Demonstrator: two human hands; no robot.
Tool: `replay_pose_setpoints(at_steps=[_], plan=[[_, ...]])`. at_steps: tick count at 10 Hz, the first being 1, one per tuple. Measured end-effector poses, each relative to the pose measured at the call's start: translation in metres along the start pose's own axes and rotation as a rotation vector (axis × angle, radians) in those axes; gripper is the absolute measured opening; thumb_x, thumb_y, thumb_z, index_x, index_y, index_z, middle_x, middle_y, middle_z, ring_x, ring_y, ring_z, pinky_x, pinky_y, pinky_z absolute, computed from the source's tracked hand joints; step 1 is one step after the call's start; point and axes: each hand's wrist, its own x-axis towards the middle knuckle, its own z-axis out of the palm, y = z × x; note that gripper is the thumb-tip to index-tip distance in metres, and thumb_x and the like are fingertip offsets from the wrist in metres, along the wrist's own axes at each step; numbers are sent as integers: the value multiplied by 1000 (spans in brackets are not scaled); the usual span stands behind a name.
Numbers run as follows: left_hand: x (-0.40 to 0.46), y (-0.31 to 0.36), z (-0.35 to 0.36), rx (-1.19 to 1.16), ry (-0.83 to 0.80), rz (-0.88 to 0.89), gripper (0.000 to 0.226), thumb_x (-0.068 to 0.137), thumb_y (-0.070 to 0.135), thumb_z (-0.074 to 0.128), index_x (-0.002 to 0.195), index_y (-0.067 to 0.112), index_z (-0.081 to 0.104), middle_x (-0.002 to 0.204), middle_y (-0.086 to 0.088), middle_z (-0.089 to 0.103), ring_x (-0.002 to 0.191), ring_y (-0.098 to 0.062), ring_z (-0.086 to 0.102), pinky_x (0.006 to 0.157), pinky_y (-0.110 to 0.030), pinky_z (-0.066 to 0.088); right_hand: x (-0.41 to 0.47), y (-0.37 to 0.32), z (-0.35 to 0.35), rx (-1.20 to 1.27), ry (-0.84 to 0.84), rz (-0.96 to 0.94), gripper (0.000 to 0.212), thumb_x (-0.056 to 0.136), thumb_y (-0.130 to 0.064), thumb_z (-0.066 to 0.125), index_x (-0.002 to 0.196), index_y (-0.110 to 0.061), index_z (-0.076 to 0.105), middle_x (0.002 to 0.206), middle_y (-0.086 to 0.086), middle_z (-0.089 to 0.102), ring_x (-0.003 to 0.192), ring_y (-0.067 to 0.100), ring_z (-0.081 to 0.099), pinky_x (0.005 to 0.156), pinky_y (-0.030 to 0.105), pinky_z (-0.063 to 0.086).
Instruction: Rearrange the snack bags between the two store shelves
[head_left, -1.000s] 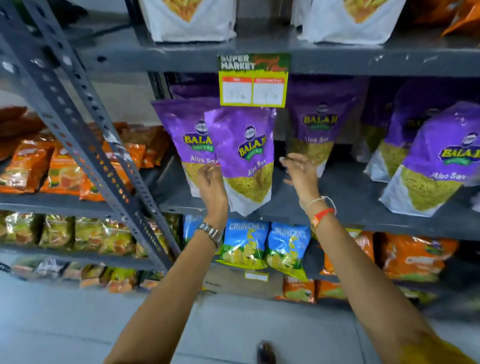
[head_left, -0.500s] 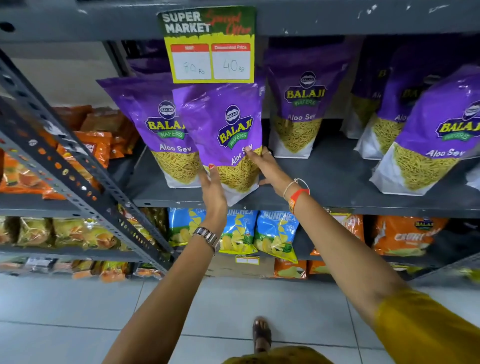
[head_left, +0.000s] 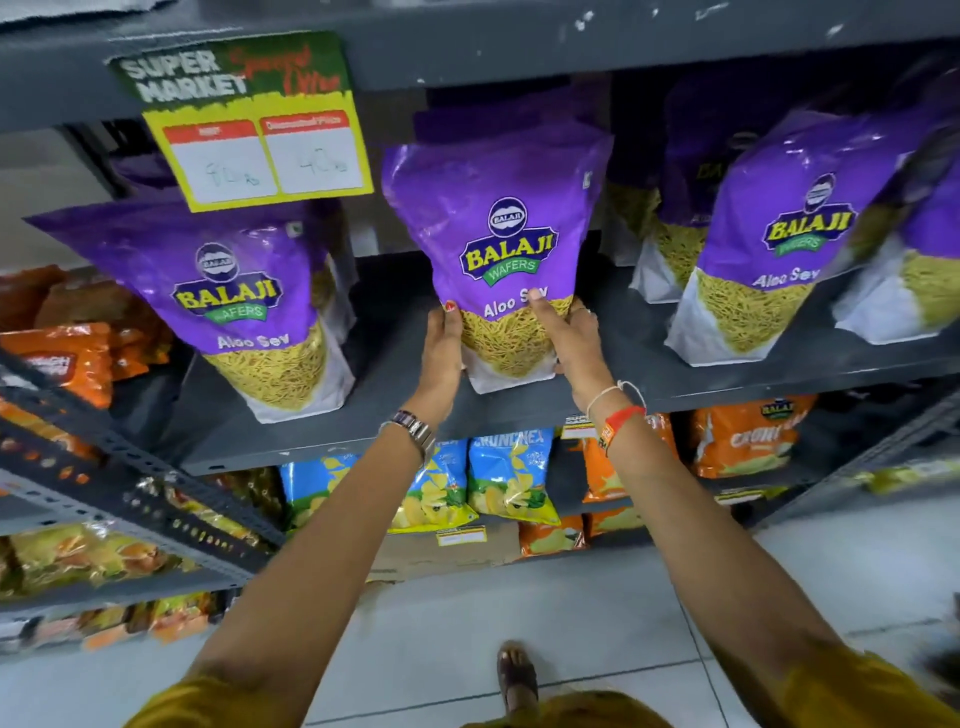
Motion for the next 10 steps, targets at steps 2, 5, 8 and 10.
replay_pose_setpoints(at_steps=[2,5,8,10], plan=[[6,-8,16,-7,-36,-60,20,95,41,31,105,27,41,98,16,54,107,-17,52,104,-51,42,1,15,-11,-17,49,-8,67,53,-82,66,98,-33,62,116,9,66,112,22,62,101,49,50],[6,2,24,13,-74,-68,40,95,43,26,127,22,36,120,6,48,109,-15,49,100,-47,42,0,4,-15,-21,54,-19,57,54,-81,63,92,-39,57,118,6,59,117,24,56,103,51,47],[9,3,26,13,-61,-76,42,96,41,27,130,19,34,121,4,48,109,-15,49,96,-45,42,9,13,-16,-7,44,-18,56,51,-86,62,90,-46,57,121,5,60,120,24,56,101,52,48],[3,3,26,110,47,-21,49,94,44,28,134,15,31,123,3,46,119,-20,47,104,-39,37,3,5,-20,84,170,-80,84,60,-70,71,129,-27,46,129,8,55,118,22,58,102,43,48]])
